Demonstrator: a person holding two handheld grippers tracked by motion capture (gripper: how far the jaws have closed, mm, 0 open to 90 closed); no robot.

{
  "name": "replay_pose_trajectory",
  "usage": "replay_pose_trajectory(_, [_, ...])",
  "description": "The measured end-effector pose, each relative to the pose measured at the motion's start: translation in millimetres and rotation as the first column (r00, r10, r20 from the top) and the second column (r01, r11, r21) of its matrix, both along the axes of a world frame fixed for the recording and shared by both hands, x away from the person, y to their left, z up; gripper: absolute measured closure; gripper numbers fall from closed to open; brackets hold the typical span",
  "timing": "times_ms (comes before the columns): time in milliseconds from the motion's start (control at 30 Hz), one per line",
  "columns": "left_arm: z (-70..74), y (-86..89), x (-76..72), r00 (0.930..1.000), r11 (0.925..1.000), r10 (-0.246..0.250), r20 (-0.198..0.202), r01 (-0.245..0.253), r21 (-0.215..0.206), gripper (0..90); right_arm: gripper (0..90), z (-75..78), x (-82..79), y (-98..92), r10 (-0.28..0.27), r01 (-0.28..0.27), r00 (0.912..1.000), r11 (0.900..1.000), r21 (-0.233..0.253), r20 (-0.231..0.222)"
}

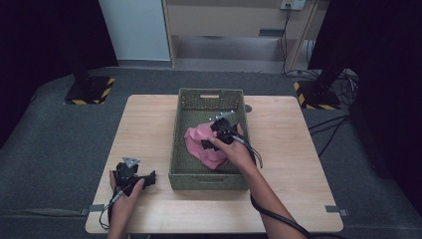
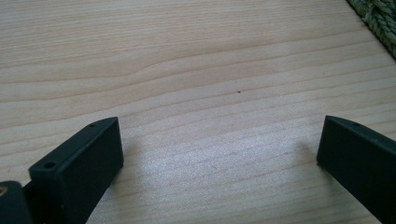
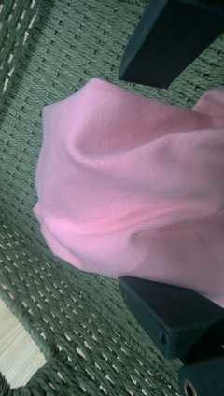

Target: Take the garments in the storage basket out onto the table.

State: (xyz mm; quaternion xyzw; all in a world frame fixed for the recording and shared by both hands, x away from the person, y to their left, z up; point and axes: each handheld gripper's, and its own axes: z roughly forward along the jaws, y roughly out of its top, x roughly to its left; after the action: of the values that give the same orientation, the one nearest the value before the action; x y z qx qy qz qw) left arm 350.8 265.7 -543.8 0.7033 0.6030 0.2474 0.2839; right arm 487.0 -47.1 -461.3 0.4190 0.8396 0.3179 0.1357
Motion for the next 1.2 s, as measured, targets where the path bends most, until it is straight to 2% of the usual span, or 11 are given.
replay_pose_trajectory(500, [0.0,0.0,0.0,1.0000,1.0000,0.000,0.000,0.000,0.000,0.0,3.4,-6.7,6.6,-3.1,-0.010,0.008,0.9987,1.000,-0.024,-0.049])
replay_pose_trajectory(1200, [0.1,0.3,0.3,1.0000,1.0000,-0.004,-0.001,0.004,0.000,0.0,3.5,-17.2,20.6,9.8,0.028,-0.035,0.9961,0.995,-0.092,-0.083])
